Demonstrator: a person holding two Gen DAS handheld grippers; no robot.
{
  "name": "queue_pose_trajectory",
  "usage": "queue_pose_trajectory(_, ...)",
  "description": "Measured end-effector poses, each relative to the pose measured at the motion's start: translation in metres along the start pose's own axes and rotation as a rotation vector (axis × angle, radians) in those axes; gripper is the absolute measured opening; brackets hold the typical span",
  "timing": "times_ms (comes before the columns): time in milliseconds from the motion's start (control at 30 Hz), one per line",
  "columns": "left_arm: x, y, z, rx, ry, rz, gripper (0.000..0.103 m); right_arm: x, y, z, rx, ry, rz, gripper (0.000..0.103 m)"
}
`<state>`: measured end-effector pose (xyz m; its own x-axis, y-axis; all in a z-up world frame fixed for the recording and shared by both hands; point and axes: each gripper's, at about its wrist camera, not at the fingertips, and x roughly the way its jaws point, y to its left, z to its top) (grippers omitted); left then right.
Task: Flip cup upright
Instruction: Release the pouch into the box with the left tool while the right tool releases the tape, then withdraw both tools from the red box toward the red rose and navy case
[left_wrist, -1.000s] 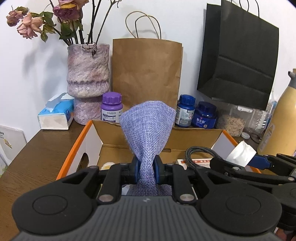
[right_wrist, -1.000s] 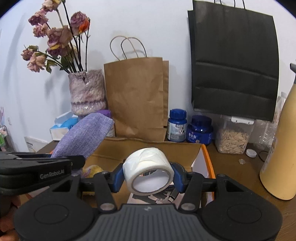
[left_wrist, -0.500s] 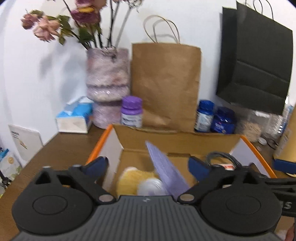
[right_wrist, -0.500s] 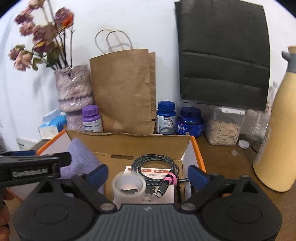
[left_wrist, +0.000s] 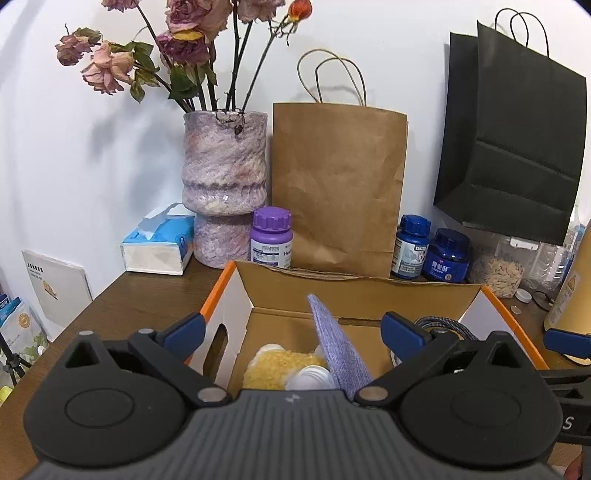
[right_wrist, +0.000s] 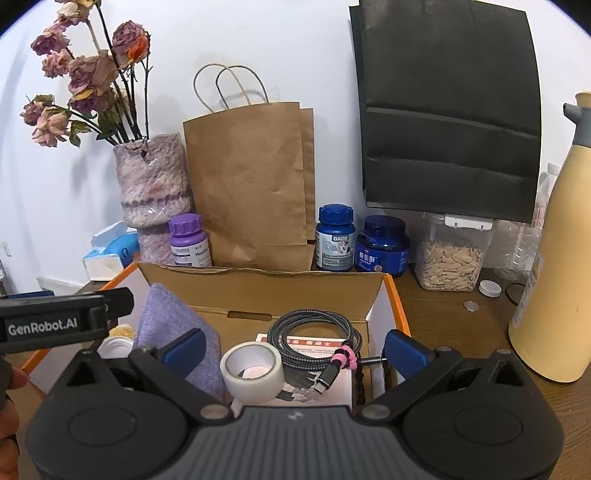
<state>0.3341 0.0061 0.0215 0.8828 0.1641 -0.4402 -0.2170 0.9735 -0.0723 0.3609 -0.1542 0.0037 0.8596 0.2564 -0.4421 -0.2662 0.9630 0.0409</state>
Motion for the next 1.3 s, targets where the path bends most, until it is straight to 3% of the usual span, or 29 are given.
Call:
queue_pose_trajectory(533, -0.048, 0.016, -0.004, -0.012, -0.034, -0.022, 0.103, -0.045, 0.006, -0.003, -0.055, -0.056, 0.004, 0.103)
queue_pose_trajectory(1300, -0.128, 0.046, -0.041, 0.012, -0.007, -0.060, 0.103, -0.132, 0.020, -0.054, -0.131, -0.071, 0.013, 0.103)
